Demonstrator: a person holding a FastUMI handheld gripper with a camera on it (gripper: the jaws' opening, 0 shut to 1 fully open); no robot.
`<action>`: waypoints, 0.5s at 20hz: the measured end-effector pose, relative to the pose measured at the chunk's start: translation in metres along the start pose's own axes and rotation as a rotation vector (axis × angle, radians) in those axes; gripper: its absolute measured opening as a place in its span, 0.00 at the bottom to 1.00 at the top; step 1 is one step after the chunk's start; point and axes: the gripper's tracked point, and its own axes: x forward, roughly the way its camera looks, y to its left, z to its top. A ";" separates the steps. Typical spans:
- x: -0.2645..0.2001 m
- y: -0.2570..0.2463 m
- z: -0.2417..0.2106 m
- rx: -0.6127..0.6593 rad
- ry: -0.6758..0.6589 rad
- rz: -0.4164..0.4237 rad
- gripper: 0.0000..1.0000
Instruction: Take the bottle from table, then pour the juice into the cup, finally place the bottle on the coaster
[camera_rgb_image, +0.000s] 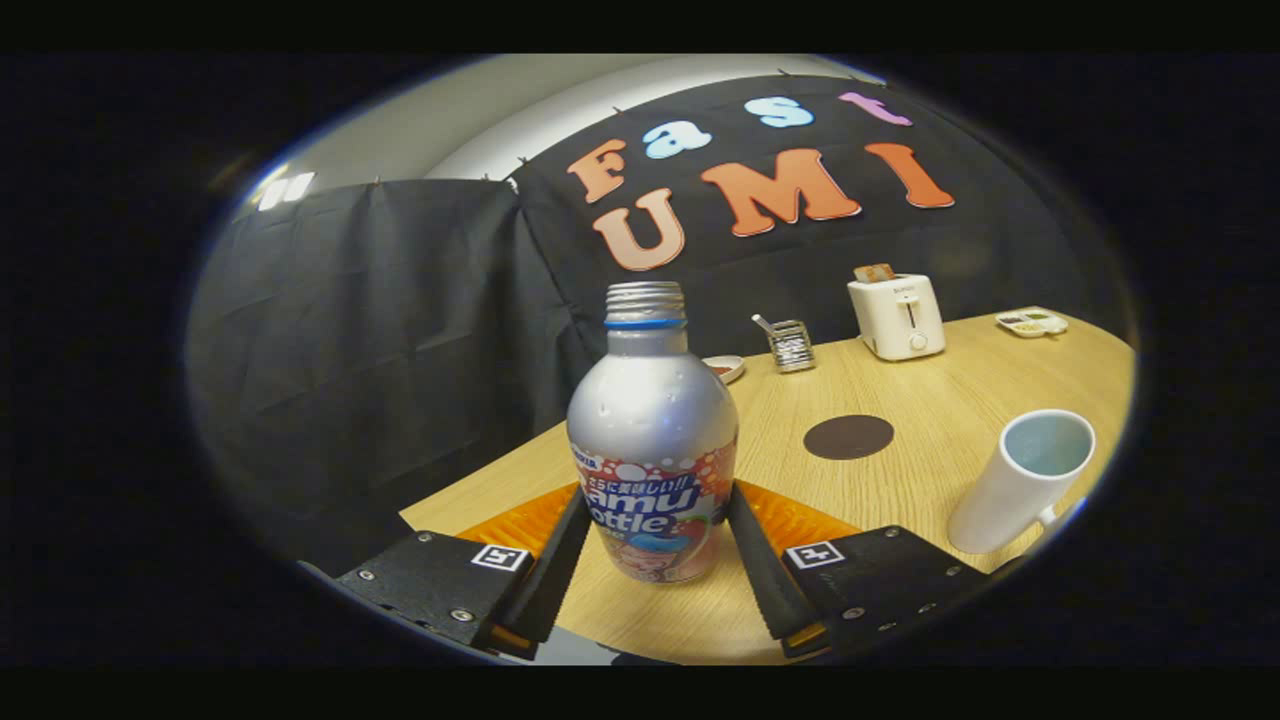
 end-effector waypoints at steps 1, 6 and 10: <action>-0.001 -0.004 0.003 0.028 -0.003 0.001 0.79; -0.013 -0.022 0.006 0.127 -0.014 -0.005 0.78; -0.021 -0.030 0.015 0.219 -0.041 0.003 0.78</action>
